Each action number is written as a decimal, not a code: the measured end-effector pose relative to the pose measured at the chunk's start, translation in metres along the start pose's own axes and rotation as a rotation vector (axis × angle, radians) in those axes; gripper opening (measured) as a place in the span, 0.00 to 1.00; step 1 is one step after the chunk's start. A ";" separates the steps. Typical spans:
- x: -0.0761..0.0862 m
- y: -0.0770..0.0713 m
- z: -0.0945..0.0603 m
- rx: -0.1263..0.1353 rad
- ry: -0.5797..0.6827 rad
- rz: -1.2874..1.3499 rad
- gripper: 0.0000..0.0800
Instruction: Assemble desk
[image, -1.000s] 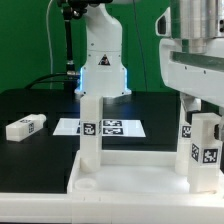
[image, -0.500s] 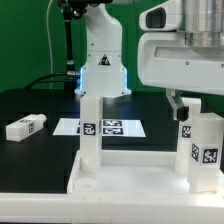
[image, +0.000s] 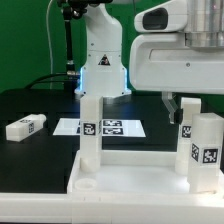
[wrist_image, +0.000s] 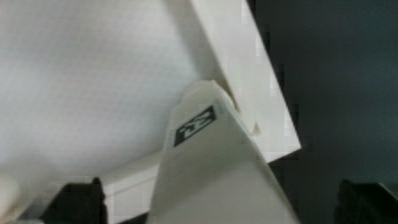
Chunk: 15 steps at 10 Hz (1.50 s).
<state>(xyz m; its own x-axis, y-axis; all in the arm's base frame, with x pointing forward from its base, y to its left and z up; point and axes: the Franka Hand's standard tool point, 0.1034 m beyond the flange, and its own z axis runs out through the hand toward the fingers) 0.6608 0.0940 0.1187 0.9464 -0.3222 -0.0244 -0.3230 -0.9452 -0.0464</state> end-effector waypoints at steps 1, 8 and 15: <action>0.000 -0.001 0.001 -0.018 0.007 -0.097 0.81; 0.001 -0.005 0.004 -0.032 0.029 -0.456 0.65; 0.001 -0.005 0.004 -0.027 0.030 -0.323 0.36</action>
Offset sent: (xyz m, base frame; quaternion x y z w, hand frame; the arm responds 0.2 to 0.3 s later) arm 0.0024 0.0031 -0.0038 -0.0126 0.0130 -0.2197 0.9754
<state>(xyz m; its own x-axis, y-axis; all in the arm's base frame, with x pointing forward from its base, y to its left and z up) 0.6631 0.0990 0.1148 0.9998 -0.0067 0.0169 -0.0063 -0.9998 -0.0207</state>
